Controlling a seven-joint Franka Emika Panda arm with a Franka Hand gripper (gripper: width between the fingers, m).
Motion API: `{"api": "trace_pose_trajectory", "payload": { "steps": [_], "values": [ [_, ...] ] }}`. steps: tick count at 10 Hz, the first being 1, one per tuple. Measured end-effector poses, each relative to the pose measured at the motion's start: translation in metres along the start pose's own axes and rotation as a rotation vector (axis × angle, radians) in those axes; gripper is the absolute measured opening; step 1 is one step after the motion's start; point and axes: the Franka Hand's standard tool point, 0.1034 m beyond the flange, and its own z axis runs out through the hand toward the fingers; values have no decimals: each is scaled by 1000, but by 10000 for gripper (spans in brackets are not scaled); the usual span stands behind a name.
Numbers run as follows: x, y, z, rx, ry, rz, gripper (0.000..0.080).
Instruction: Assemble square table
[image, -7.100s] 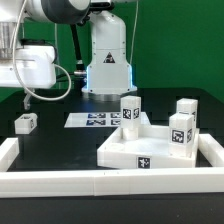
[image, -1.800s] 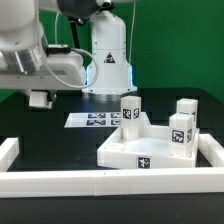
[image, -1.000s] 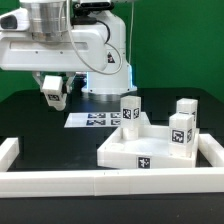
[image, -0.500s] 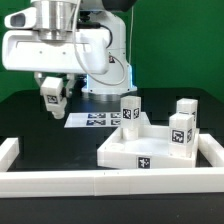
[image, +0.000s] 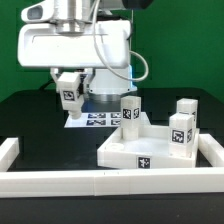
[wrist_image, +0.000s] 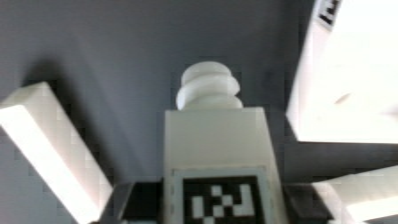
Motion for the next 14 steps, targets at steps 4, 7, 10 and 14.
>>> {"api": "trace_pose_trajectory", "payload": {
  "steps": [4, 7, 10, 14],
  "values": [
    [0, -3, 1, 0, 3, 2, 285],
    [16, -28, 4, 14, 13, -31, 285],
    [29, -47, 10, 15, 56, -55, 285],
    [27, -44, 9, -30, 240, -57, 285]
  ]
}}
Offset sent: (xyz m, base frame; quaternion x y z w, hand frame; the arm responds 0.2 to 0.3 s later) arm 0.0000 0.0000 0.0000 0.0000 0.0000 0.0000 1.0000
